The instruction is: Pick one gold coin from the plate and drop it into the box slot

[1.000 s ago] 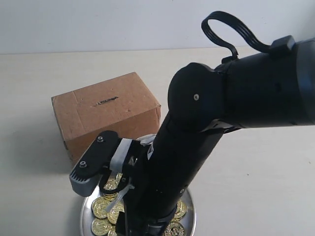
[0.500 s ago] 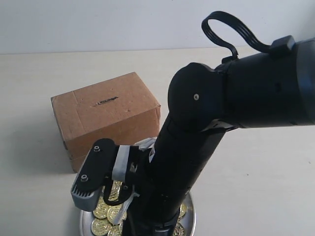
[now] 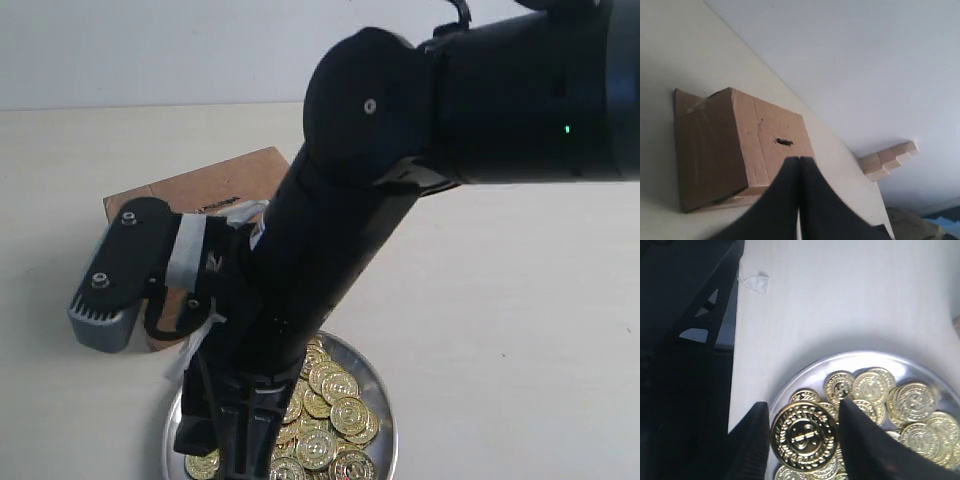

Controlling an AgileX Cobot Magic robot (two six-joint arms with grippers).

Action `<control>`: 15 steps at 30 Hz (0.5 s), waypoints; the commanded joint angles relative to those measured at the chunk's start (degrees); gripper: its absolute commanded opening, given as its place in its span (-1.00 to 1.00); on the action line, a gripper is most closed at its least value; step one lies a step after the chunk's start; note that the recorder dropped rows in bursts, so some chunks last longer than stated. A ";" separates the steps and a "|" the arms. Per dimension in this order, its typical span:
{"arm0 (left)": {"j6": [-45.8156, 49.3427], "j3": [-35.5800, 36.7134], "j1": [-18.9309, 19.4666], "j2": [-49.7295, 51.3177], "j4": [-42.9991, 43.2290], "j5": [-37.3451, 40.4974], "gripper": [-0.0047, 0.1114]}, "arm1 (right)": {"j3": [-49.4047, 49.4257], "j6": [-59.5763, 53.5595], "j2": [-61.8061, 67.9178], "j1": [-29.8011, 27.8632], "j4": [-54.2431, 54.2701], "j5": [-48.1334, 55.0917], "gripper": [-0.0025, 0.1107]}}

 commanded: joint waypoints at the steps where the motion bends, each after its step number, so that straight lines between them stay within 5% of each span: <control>1: 9.61 -6.77 -0.38 10.99 -2.43 6.47 -0.92 | -3.76 0.91 -0.55 -0.26 -4.32 1.64 -0.39; 6: 14.49 -11.72 -0.38 22.48 -2.43 13.66 -0.85 | -5.73 2.87 -0.55 -0.26 -8.44 2.65 -0.39; 15: 23.31 -17.14 -0.38 39.14 -2.35 20.19 -0.36 | -8.28 3.92 -0.55 -0.26 -10.72 3.75 -0.39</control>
